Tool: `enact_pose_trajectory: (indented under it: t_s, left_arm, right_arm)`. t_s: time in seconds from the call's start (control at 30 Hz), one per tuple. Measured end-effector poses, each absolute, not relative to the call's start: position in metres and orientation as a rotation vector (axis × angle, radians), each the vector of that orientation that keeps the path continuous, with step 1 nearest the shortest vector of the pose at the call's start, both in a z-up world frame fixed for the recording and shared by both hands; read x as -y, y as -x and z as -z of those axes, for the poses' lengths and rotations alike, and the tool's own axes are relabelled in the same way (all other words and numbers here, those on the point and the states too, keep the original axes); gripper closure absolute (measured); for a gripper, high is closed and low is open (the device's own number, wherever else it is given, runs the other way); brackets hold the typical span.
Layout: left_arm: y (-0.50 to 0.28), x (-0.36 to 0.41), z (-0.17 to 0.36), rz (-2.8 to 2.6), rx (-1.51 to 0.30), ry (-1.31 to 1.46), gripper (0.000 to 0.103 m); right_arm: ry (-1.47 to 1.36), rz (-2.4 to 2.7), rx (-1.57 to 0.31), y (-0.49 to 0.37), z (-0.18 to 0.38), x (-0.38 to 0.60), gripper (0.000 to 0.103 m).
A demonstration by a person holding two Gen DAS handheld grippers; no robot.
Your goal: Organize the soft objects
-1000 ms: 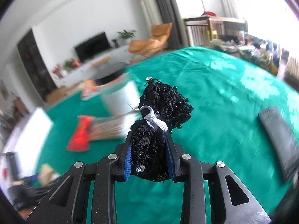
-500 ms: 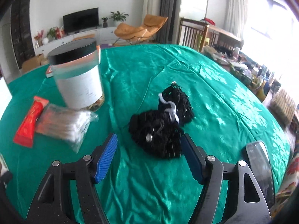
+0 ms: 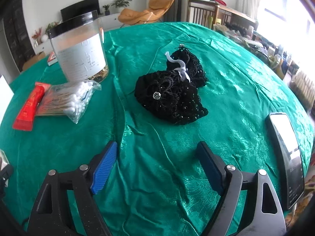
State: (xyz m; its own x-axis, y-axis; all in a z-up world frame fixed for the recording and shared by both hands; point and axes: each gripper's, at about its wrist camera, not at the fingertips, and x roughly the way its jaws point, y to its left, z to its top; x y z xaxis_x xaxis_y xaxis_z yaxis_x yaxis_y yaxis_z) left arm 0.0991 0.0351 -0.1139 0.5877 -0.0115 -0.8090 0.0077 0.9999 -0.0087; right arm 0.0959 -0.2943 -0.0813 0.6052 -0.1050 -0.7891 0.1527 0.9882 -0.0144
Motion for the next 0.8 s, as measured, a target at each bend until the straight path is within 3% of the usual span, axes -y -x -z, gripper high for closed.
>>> enact_pose_trajectory:
  t_s: [0.8]
  left_arm:
    - [-0.0985,-0.0349,0.1140,0.009,-0.942,0.003,0.000]
  right_arm:
    - [-0.067,0.147,-0.910,-0.0968,0.0823,0.2965,0.015]
